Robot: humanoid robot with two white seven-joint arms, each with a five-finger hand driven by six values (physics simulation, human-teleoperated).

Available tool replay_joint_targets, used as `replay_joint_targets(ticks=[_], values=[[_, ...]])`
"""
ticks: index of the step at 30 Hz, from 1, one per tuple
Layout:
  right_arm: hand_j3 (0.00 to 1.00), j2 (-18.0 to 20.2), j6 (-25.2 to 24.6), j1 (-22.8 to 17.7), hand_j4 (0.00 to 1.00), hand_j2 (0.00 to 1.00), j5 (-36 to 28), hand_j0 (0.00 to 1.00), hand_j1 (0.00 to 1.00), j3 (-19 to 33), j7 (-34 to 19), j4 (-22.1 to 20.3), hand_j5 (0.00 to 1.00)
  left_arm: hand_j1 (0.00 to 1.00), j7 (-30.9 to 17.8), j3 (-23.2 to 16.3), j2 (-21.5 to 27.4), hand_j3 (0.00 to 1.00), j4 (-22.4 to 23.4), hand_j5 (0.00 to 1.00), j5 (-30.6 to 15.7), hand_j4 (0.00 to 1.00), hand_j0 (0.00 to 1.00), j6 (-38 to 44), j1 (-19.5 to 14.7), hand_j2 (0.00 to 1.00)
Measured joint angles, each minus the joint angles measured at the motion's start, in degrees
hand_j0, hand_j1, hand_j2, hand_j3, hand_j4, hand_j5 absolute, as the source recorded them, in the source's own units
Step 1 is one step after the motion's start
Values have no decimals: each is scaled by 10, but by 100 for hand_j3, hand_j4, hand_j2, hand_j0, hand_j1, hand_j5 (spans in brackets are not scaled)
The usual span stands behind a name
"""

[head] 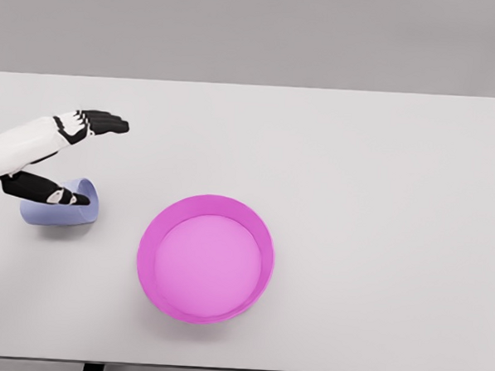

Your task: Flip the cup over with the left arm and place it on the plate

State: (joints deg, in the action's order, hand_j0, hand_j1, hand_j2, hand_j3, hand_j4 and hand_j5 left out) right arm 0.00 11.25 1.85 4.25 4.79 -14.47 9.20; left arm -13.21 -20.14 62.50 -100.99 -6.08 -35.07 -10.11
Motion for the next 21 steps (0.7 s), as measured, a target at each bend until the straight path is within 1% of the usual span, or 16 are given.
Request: replay_joint_targets(ticks=[2,5,9,14,16,17,18,21], values=[[100,0,0,-8,100,100,0,100,100,0,0,0,100,100,0,-4,1,100,0,100,0,100,100,0,8,100],[100,0,-1,-8,100,100,0,100,100,1,1,0,100,100,0,-7,3,100,-1,100,0,100,100,0,24,100],[100,0,-1,-8,100,100,-1,100,100,1,1,-1,100,100,0,-9,13,100,0,100,1,100,100,0,69,100],[100,0,-1,-8,100,100,0,100,100,0,1,-1,100,100,6,-8,16,100,-1,100,1,100,100,0,65,100],[100,0,-1,-8,100,100,0,100,100,0,1,-1,100,100,40,-5,18,100,-1,100,0,100,100,0,67,100],[100,0,-1,-8,100,100,0,100,100,0,1,-1,100,100,59,-4,26,100,-1,100,-2,100,100,0,68,100],[100,0,-1,-8,100,100,0,100,100,0,1,-1,100,100,73,-3,44,100,-1,100,-10,100,100,0,69,100],[100,0,-1,-8,100,100,0,100,100,0,1,-1,100,100,95,-5,112,100,-1,100,-58,100,100,0,78,100]])
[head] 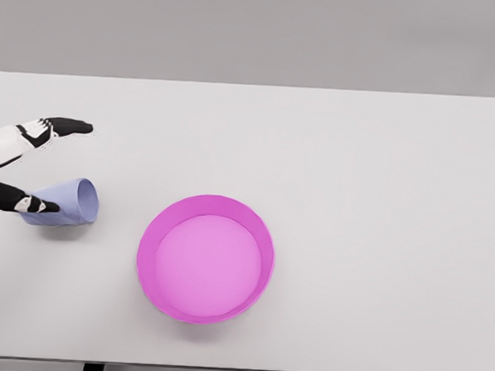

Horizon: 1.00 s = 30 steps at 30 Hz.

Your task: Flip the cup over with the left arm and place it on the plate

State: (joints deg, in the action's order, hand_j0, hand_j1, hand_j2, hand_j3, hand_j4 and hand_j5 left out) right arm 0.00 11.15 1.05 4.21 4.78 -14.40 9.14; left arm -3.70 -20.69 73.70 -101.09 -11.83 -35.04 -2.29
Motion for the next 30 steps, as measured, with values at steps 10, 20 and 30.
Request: replay_joint_targets(ticks=[10,20,30], values=[[100,0,0,0,100,100,0,100,100,0,0,0,100,100,-158,-4,-73,100,0,100,-33,100,100,84,-35,100],[100,0,0,0,100,100,0,100,100,0,0,0,100,100,-180,-5,-68,100,2,100,-51,100,100,159,-40,100],[100,0,0,0,100,100,0,100,100,0,0,0,100,100,-182,-23,-80,100,6,100,-47,100,100,222,-41,100]])
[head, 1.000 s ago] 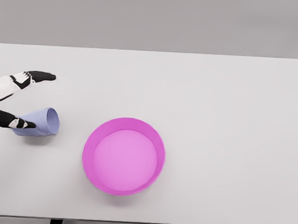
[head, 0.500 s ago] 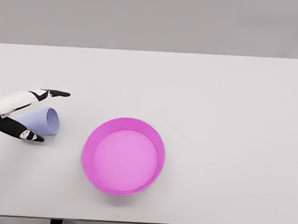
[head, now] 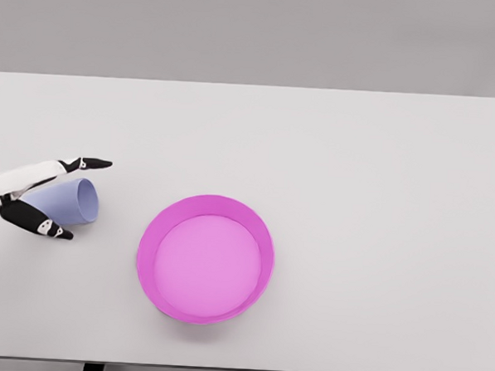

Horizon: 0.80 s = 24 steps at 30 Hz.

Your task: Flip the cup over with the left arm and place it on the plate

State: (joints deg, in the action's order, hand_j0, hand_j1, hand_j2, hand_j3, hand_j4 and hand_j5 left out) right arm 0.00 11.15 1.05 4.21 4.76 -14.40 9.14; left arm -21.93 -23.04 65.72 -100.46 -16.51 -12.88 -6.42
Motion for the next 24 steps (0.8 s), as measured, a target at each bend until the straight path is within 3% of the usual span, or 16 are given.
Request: replay_joint_targets(ticks=[9,15,24], values=[[100,0,0,0,100,100,0,100,100,0,0,0,100,100,-1,-1,-1,100,0,100,-3,100,100,5,-4,100],[100,0,0,0,100,100,0,100,100,0,0,0,100,100,2,0,-2,100,11,100,-4,100,100,58,-12,100],[100,0,0,0,100,100,0,100,100,0,0,0,100,100,1,-10,-31,100,23,100,13,100,100,73,-15,100]])
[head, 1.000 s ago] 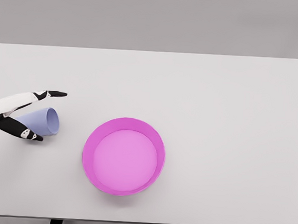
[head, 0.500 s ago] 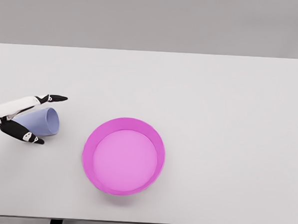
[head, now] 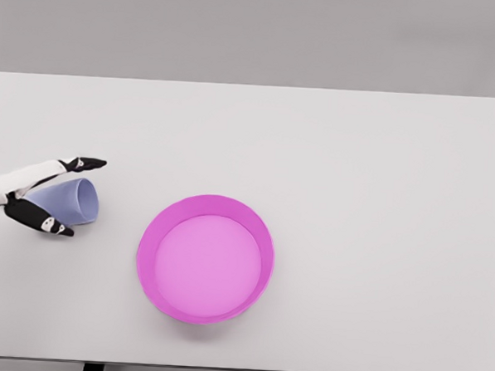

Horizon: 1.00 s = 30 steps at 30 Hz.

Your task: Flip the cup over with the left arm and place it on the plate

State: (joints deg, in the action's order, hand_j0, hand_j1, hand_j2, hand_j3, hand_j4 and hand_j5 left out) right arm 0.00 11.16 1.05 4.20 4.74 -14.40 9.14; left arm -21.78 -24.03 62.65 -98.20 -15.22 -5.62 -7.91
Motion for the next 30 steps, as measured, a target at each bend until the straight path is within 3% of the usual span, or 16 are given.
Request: replay_joint_targets(ticks=[21,23,24,30], values=[[100,0,0,0,100,100,0,100,100,0,0,0,100,100,-1,-15,-4,100,20,100,7,100,100,37,-11,100],[100,0,0,0,100,100,0,100,100,0,0,0,100,82,-1,-17,-5,82,21,82,10,82,82,46,-11,82],[100,0,0,0,100,100,0,100,100,0,0,0,100,78,-1,-19,-5,78,21,78,11,78,78,49,-11,78],[100,0,0,0,100,100,0,100,100,0,0,0,100,69,-2,-23,-5,69,20,69,8,69,69,54,-11,69]])
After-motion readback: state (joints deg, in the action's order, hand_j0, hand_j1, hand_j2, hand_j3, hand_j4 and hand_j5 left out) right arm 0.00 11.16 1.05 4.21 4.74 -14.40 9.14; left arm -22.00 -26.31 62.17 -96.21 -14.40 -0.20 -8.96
